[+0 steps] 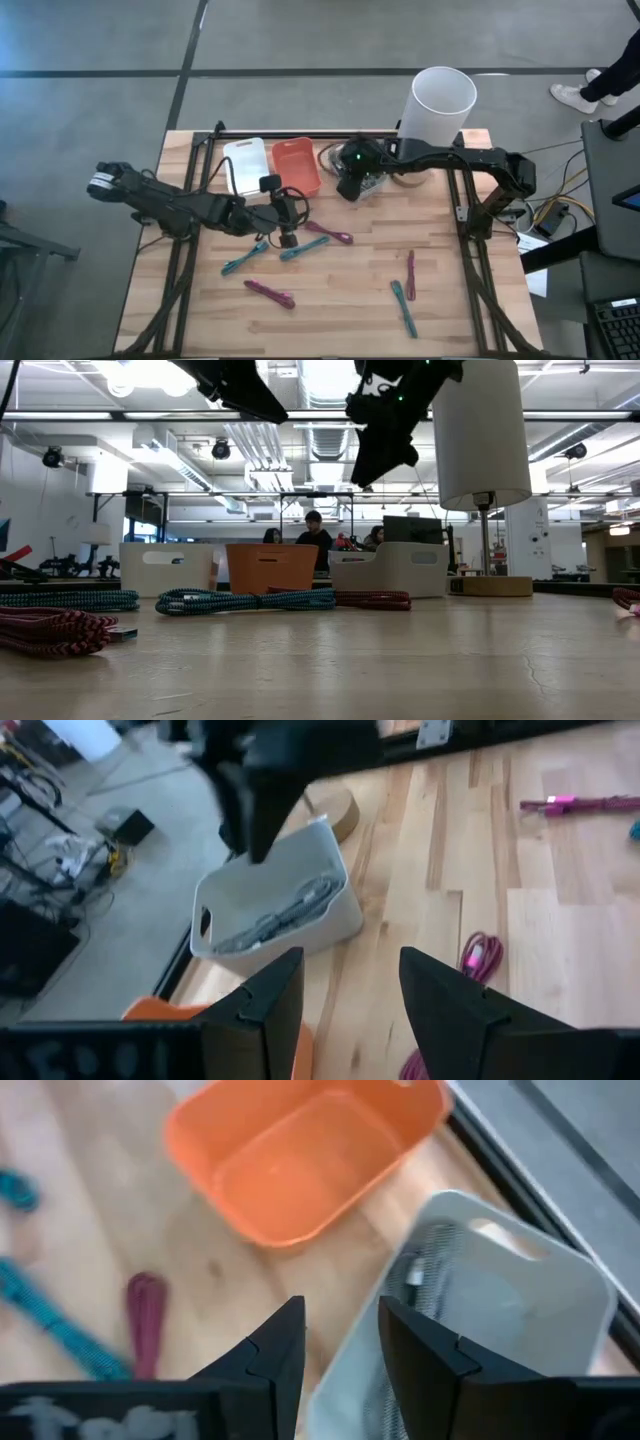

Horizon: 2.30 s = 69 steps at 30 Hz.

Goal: Pick & Place USB Port
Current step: Put the top black and pink USB cable into the orange bin

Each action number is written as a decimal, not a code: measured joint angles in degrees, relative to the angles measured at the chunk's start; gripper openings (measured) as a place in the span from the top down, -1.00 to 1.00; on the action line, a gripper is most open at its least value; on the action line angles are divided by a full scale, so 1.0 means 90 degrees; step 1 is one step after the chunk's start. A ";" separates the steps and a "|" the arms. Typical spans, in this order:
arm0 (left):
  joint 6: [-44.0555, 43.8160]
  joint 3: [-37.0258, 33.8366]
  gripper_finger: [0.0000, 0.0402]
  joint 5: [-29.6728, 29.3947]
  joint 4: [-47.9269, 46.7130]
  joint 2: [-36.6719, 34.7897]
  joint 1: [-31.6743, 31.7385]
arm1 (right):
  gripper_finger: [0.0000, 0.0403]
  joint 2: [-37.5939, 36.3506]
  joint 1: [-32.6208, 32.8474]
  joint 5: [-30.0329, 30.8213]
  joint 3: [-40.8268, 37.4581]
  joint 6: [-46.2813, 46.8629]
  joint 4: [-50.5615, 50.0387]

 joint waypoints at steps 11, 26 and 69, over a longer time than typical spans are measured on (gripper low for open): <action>-0.0630 0.0043 0.15 -0.0023 -0.1277 -0.0750 -0.0039 | 0.38 -0.0052 0.1332 -0.0010 -0.0117 0.0345 -0.0684; -0.1486 -0.0867 0.15 0.0607 -0.2224 -0.2253 -0.0074 | 0.39 -0.0606 0.1918 0.0055 -0.1209 0.0555 0.0337; -0.1611 -0.2504 0.15 0.0724 0.0246 -0.2253 -0.0070 | 0.67 0.1745 0.1957 -0.0746 -0.2479 0.0838 0.3808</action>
